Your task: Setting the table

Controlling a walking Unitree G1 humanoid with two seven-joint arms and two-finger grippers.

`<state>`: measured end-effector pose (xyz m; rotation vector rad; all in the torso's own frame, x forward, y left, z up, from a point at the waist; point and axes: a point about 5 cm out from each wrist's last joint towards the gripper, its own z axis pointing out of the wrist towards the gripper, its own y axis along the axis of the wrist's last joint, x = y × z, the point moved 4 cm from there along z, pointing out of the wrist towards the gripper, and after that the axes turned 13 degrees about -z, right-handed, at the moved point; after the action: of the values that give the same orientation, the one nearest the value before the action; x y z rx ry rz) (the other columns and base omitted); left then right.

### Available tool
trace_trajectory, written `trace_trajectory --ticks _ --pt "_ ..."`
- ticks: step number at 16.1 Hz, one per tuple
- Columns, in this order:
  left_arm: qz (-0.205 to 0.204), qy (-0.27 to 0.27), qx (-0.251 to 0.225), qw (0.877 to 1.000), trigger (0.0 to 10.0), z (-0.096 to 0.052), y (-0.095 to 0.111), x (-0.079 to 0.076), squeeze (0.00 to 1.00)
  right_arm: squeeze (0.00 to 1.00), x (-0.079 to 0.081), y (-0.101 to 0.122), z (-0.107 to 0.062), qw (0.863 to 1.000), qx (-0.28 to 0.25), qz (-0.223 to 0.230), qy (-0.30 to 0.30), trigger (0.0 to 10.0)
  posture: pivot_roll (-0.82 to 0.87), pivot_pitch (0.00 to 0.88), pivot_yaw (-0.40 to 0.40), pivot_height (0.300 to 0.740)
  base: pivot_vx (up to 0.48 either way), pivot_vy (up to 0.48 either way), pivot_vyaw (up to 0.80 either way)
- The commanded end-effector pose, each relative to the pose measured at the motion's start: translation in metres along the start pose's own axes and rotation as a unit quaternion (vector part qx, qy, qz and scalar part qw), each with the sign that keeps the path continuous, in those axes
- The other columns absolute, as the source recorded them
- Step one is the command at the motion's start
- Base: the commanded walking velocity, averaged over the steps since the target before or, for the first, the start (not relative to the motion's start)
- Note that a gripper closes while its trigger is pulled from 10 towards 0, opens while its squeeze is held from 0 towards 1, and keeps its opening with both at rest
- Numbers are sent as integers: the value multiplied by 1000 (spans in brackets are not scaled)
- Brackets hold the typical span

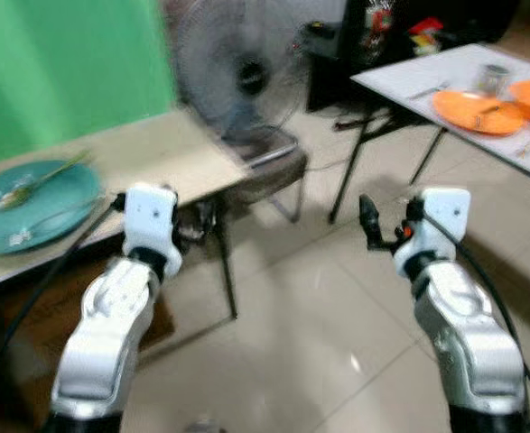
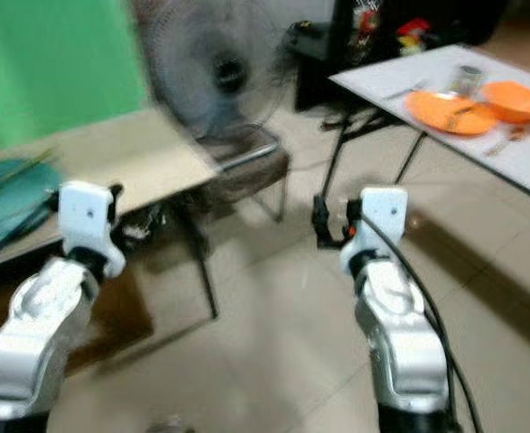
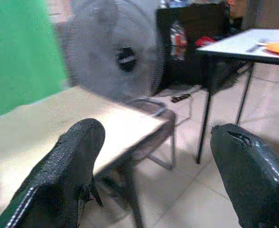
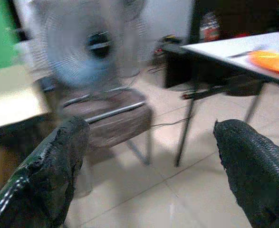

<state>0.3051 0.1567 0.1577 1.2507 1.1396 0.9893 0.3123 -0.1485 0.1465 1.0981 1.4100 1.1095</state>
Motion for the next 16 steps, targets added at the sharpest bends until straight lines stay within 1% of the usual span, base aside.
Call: trace_trajectory --ticks 1,4,8,9,10,13,16 --pt "0 13 -2 1000 10000 0 2 4 0 0 10 9 3 1000 -15 -3 25 10000 123 0 -17 740 0 0 800" --pt "7 27 -4 1000 10000 1 3 8 0 0 14 10 5 999 -18 -5 41 10000 128 0 -21 740 0 0 800" --pt "11 25 -7 1000 10000 2 5 9 0 0 10 12 11 999 -19 -11 34 10000 128 0 -13 740 0 0 800" --pt "11 26 -6 1000 10000 2 4 9 0 0 9 12 11 999 -19 -13 27 10000 128 0 -7 740 251 0 800" --pt "13 26 -2 1000 10000 0 3 12 0 0 9 11 11 1000 -18 6 17 10000 127 0 12 740 259 0 0" --pt "18 20 7 1000 10000 -2 1 14 0 0 10 7 7 1000 -14 22 11 10000 131 0 44 740 280 0 0" --pt "20 13 10 1000 10000 -4 1 11 0 0 8 -3 4 1000 -1 10 5 10000 152 0 36 740 346 0 0"
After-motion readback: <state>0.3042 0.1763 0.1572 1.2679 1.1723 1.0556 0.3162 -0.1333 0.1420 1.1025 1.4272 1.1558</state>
